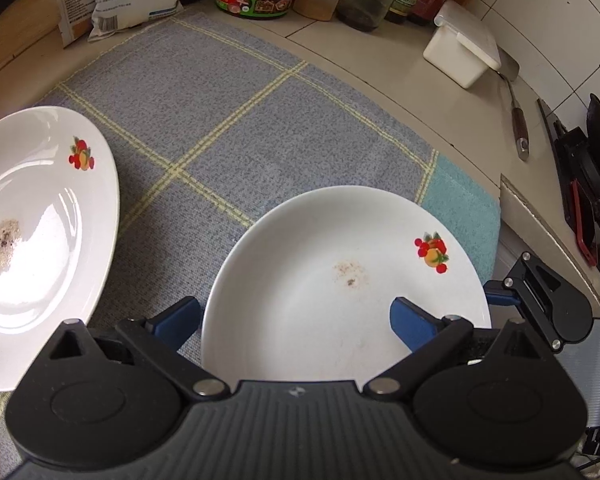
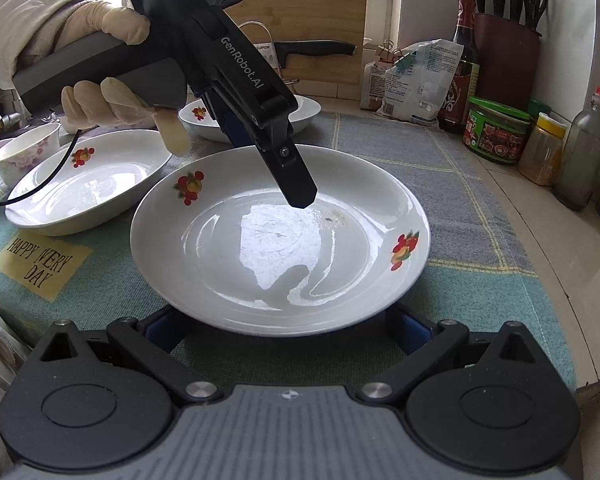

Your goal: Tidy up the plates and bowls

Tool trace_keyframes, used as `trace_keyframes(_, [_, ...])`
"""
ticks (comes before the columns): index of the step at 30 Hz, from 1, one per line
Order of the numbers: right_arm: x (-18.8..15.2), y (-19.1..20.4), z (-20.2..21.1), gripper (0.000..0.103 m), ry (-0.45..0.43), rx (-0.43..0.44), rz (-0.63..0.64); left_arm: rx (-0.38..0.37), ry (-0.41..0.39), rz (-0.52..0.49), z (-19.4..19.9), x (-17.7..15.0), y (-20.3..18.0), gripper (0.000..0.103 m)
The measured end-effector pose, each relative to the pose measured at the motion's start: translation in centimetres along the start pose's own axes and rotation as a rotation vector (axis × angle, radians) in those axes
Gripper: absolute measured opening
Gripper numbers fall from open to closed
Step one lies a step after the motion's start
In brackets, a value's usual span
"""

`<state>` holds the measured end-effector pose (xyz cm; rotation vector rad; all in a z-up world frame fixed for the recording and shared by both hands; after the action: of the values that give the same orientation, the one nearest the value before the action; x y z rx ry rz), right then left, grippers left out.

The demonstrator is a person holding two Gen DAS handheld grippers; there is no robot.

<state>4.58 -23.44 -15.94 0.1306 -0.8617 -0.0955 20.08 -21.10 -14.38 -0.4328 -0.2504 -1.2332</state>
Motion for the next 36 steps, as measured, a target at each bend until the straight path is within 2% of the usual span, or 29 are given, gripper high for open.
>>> trace_keyframes(9, [0.22,-0.06,-0.18,0.103,-0.006,0.052,0.039,-0.049,0.070,-0.036,-0.61,0.50,-0.06,0.098])
trace_keyframes(11, [0.19,-0.06,-0.18,0.103,-0.014,0.062,0.044,-0.060,0.079,-0.051,-0.62,0.69,-0.35,0.093])
trace_keyframes(13, [0.20,-0.05,-0.16,0.103,-0.019,0.066,0.046,-0.063,0.093,-0.065,-0.65,0.66,-0.41,0.092])
trace_keyframes(20, [0.36,-0.03,-0.22,0.103,-0.004,0.071,0.053,-0.081,0.111,-0.054,-0.62,0.59,-0.28,0.092])
trace_keyframes(36, [0.75,0.09,-0.51,0.103,0.058,0.063,0.060,-0.073,0.112,-0.063,-0.66,0.63,-0.32,0.092])
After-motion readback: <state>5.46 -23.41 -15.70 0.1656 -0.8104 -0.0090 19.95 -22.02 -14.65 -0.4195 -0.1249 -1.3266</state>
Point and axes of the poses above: each gripper's, at about its wrist camera, not at the fingertips, and z roughly against the way its jaws point, y to its left, x to its top, the point moved 8 cm from there along -z, roughly the way its jaws point, and after that the axes turned 13 degrees about -z, right-handed, at the moved point
